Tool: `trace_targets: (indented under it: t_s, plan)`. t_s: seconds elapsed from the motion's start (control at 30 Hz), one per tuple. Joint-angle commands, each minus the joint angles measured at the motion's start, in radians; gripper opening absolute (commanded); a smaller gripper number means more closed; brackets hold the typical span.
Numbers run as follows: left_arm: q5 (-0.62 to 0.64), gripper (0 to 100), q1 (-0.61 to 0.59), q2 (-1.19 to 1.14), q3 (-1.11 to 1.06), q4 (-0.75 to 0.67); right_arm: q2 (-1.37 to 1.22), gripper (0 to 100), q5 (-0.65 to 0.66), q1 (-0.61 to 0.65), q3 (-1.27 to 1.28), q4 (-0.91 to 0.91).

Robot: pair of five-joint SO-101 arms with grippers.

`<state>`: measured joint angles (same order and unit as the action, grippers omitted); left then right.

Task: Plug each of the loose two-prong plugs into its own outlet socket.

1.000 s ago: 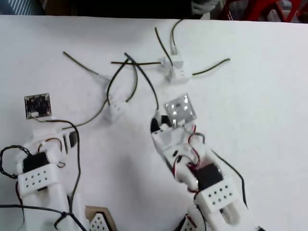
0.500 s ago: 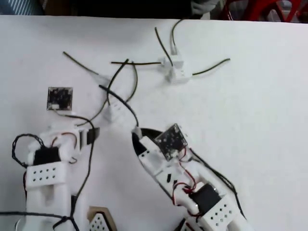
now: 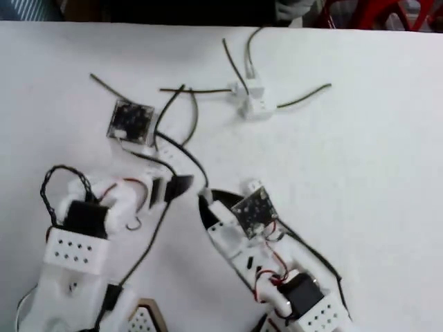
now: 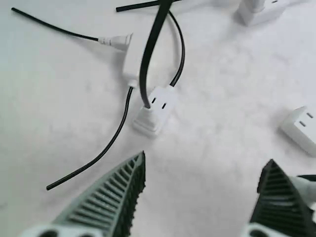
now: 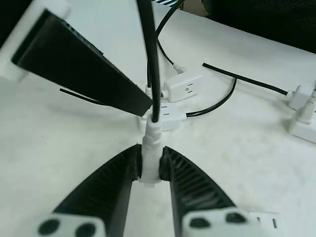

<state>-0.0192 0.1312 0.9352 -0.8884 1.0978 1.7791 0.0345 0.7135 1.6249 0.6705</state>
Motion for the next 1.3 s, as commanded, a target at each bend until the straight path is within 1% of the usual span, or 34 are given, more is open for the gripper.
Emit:
trace_targets:
  t_s: [0.0,0.17,0.3,0.63,0.77,0.8,0.93,1.1,1.27]
  plan:
    - [0.017,35,0.061,0.028,0.064,-0.002,0.018,1.7,-0.009,-0.01,0.0,-0.002]
    - [0.008,35,0.176,0.028,0.063,0.002,0.018,1.7,-0.006,-0.01,0.006,-0.002]
    - [-0.071,35,0.262,0.028,0.046,0.002,0.016,1.7,-0.003,-0.012,0.006,0.004]
    - [-0.075,35,0.26,0.027,0.018,-0.029,0.018,1.7,-0.002,-0.12,-0.002,-0.004]
    - [-0.071,35,0.186,0.021,0.018,-0.063,0.018,1.7,-0.008,-0.223,-0.015,-0.053]
    - [-0.051,36,0.171,0.021,0.018,-0.072,0.018,1.7,-0.008,-0.257,-0.015,-0.074]
    - [0.0,36,0.165,0.021,0.02,-0.092,0.018,1.7,-0.015,-0.378,-0.014,-0.159]
    - [0.003,36,0.22,0.019,0.02,-0.095,0.018,1.7,-0.129,-0.536,-0.015,-0.251]
    - [0.006,36,0.297,-0.015,0.026,-0.14,0.018,1.7,-0.227,-0.684,-0.015,-0.323]
